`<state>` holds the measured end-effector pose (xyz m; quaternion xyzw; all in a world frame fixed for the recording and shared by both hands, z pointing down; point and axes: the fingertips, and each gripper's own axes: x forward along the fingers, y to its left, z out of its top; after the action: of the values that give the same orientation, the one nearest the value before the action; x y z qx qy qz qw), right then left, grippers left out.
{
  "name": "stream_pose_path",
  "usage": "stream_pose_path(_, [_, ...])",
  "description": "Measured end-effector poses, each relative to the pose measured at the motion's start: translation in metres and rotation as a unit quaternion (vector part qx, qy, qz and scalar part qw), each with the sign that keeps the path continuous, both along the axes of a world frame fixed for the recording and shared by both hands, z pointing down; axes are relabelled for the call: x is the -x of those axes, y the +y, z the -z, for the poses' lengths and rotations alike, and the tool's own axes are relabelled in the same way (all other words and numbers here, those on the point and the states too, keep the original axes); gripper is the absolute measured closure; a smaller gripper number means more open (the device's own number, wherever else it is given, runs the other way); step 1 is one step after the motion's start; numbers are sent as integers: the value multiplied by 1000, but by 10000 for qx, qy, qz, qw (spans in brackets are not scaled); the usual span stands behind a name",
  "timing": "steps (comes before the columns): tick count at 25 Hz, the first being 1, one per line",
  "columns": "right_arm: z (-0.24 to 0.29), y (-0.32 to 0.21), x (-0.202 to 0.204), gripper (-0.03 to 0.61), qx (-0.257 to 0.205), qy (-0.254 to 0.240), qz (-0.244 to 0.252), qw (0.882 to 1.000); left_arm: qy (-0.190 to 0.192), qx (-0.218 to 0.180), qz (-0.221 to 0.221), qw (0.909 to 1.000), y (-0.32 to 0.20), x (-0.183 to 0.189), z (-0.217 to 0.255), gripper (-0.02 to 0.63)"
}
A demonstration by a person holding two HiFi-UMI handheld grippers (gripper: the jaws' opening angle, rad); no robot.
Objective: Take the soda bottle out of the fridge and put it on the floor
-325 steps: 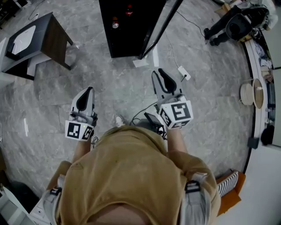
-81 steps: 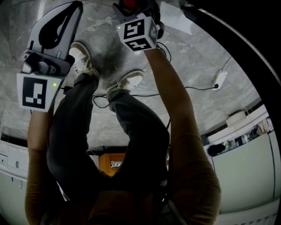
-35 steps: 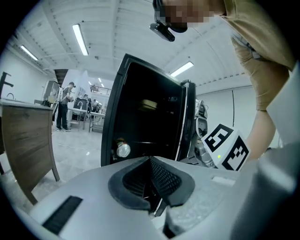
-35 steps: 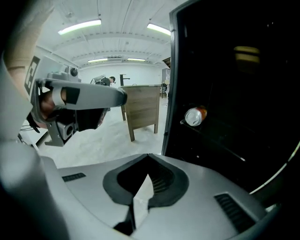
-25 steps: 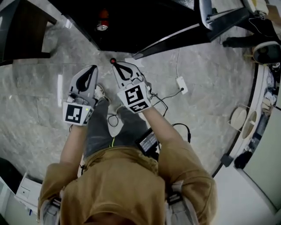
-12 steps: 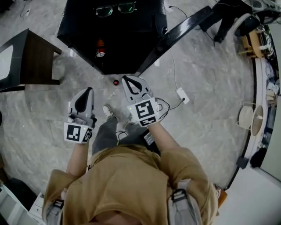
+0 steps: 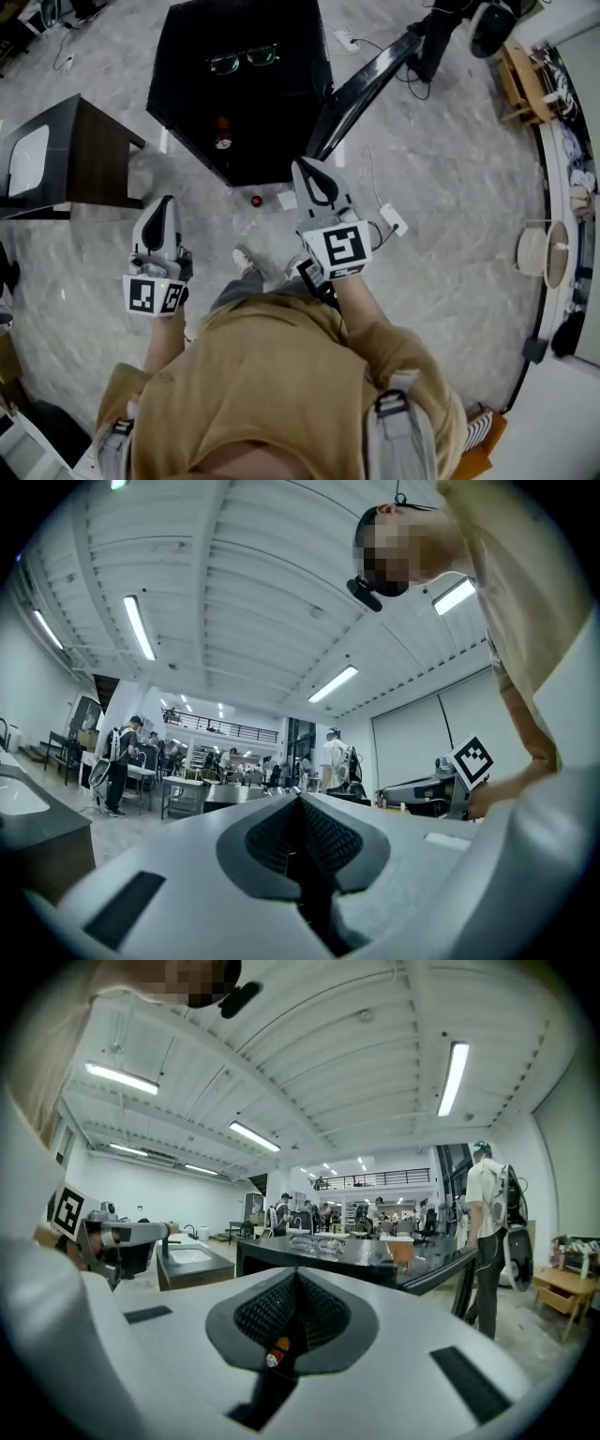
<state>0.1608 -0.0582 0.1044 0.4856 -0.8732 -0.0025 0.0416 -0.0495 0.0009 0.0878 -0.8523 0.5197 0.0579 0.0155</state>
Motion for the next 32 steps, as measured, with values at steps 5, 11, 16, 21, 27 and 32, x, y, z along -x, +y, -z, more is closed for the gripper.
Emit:
stream_pose_path(5, [43, 1, -20, 577, -288, -59, -328, 9990, 93, -276, 67, 9996, -5, 18, 32, 611])
stream_pose_path(11, [37, -11, -69, 577, -640, 386, -844, 9936, -12, -424, 126, 9990, -17, 24, 30, 611])
stream_pose_path(16, [24, 10, -79, 578, -374, 231, -1011, 9939, 131, -263, 83, 9995, -21, 25, 15, 611])
stream_pose_path(21, [51, 16, -73, 577, -564, 185, -976, 9935, 115, -184, 20, 9998, -14, 23, 14, 611])
stream_pose_path(27, [59, 16, -64, 577, -645, 146, -980, 9930, 83, -291, 61, 9995, -10, 29, 20, 611])
stream_pose_path(32, [69, 19, -64, 577, -699, 207, -1008, 9922, 105, -332, 126, 9993, -9, 36, 26, 611])
